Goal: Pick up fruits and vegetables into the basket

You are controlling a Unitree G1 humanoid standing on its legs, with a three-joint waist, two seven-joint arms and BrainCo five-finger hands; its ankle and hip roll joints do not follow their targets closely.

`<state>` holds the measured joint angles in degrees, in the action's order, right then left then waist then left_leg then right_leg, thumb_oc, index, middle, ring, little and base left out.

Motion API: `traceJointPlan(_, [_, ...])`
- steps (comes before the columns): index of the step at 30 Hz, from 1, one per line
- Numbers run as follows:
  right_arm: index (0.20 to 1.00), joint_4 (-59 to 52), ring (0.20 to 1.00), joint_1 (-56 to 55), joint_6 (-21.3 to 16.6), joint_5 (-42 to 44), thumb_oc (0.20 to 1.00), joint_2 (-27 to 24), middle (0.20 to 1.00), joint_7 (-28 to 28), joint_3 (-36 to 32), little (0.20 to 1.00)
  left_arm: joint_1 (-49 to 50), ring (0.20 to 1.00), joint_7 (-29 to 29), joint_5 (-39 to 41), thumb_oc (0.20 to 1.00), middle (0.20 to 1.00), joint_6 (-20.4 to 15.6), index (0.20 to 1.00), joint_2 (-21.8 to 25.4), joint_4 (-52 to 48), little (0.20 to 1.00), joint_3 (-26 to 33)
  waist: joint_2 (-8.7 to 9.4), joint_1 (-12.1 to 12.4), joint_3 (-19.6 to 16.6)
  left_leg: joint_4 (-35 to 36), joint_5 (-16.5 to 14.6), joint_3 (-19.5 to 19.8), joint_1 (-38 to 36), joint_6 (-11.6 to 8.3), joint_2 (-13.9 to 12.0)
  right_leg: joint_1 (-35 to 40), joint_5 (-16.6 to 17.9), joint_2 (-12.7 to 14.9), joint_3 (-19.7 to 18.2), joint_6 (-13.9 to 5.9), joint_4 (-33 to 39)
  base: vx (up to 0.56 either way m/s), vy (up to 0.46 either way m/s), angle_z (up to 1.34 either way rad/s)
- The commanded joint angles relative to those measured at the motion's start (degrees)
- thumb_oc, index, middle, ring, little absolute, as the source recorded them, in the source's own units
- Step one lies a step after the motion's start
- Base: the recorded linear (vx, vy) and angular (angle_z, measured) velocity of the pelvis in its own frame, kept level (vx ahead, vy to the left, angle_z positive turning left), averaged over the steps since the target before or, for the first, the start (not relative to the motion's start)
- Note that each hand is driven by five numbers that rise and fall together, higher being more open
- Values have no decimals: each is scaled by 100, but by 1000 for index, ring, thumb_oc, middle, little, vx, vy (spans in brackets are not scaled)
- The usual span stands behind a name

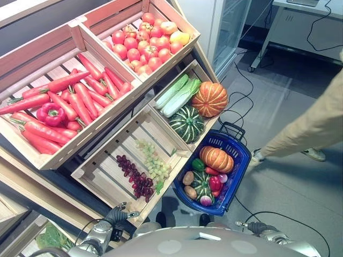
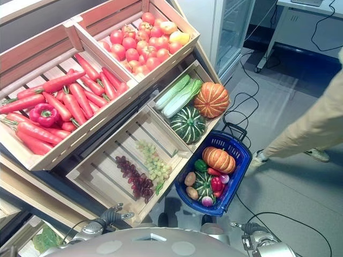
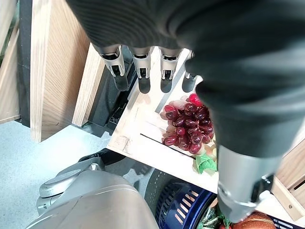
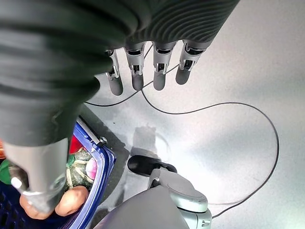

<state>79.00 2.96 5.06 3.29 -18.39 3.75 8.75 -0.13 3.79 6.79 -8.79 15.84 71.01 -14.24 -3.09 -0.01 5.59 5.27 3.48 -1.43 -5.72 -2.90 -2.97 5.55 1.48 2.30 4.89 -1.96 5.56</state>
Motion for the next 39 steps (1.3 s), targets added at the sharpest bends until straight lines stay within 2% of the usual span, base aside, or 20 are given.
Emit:
traceJointPlan(1, [1000, 254, 1000, 325, -37, 121, 1000, 90, 1000, 134, 145, 1000, -400, 1000, -99, -124, 1000, 1000, -23, 1000, 30, 263, 1000, -76, 253, 94, 59, -27, -615, -86, -115, -45, 55, 54, -87, 370, 76, -564, -56, 0, 0, 0])
traceJointPlan(5, [1000, 243, 1000, 323, -40, 126, 1000, 78, 1000, 128, 134, 1000, -415, 1000, 28, -3, 1000, 1000, -71, 1000, 24, 238, 1000, -73, 262, 102, 68, -27, -617, -91, -112, -44, 51, 50, -83, 370, 77, -569, -56, 0, 0, 0])
traceJointPlan(39, [1000, 247, 1000, 318, -22, 166, 1000, 61, 1000, 128, 97, 1000, -424, 1000, 0, -7, 1000, 1000, -64, 1000, 63, 243, 1000, -21, 260, 94, 19, -27, -645, -48, -198, -25, 75, 151, -142, 364, 86, -546, -92, 0, 0, 0])
